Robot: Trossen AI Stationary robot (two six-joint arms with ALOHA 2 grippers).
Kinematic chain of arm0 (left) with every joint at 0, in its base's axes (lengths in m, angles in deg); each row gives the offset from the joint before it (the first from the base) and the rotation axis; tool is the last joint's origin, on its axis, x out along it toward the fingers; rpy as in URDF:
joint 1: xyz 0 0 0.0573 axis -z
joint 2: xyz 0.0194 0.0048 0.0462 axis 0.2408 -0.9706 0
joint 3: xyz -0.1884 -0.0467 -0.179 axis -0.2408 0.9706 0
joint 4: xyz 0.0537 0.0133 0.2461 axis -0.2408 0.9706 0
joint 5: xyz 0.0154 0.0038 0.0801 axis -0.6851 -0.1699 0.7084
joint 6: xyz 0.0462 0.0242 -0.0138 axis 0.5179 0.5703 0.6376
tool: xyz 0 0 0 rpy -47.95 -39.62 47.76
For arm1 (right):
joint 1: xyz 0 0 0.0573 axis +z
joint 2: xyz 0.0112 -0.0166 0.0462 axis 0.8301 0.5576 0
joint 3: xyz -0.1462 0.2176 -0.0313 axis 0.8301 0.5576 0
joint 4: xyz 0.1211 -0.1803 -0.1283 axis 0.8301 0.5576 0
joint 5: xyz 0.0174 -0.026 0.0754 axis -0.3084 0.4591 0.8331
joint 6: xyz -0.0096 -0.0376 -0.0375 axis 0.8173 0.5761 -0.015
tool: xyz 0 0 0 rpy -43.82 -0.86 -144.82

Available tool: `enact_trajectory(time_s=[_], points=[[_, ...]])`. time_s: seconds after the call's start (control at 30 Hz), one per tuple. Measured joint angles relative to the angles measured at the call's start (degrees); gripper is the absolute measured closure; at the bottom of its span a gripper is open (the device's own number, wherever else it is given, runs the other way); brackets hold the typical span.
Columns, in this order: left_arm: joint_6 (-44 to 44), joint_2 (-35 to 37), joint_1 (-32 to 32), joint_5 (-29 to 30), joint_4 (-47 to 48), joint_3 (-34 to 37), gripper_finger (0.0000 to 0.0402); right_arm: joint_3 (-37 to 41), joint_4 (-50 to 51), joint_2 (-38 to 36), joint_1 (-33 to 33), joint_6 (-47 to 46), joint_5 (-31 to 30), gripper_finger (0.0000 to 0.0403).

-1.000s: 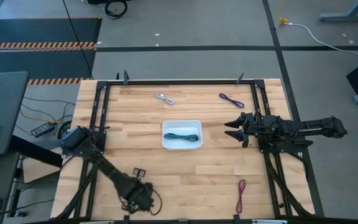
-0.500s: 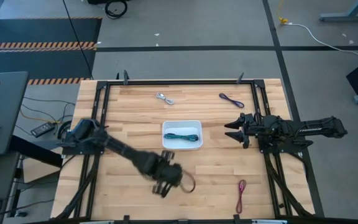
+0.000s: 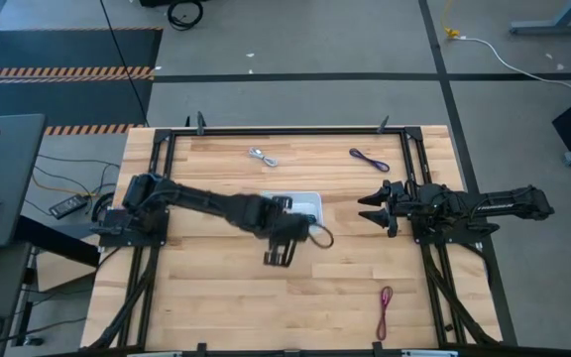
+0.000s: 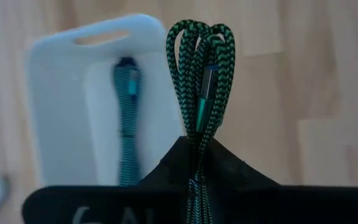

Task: Pick and place USB-C Cables
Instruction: Put the green charger cable into the white bin

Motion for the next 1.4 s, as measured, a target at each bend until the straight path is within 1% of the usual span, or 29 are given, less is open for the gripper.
enact_trajectory(time_s=[0.2,0.47,0.67,0.73,0.87,0.93,1.03,1.27,1.4], points=[[5.17,-0.4,-4.44,0.04,-0.27,-0.03,0.0374,0.02,0.0,0.01,0.0,0.0,-0.02,0.0159],[10.15,-2.18,-8.03,-0.05,-2.36,-0.03,0.0374,0.02,-0.3,0.0,0.0,0.02,-0.07,0.0159],[12.39,-4.31,-10.48,-0.22,-2.81,0.24,0.0374,0.0,-0.83,0.31,0.0,0.85,-0.15,0.0159],[13.22,-4.65,-11.11,-0.28,-5.36,0.1,0.0374,0.0,-0.28,0.52,0.0,1.12,-0.17,0.0159],[14.02,-5.71,-12.17,-0.66,-6.35,0.07,0.0374,0.0,-0.28,0.99,0.0,1.6,-0.17,0.0159],[14.09,-6.42,-12.66,-0.93,-5.1,0.23,0.0374,0.0,-0.89,1.27,0.0,1.78,-0.2,0.0159],[15.17,-7.5,-13.03,-2.05,-6.21,0.19,0.0374,0.0,-0.76,1.39,0.0,2.58,-0.17,0.0159],[16.29,-9.07,-12.93,-2.21,-7.48,0.17,0.0342,0.0,-0.56,2.13,0.0,3.33,-0.2,0.0159],[16.29,-9.07,-12.67,-2.16,-7.69,0.17,0.0334,0.0,-0.8,2.44,0.0,4.07,-0.24,0.0159]])
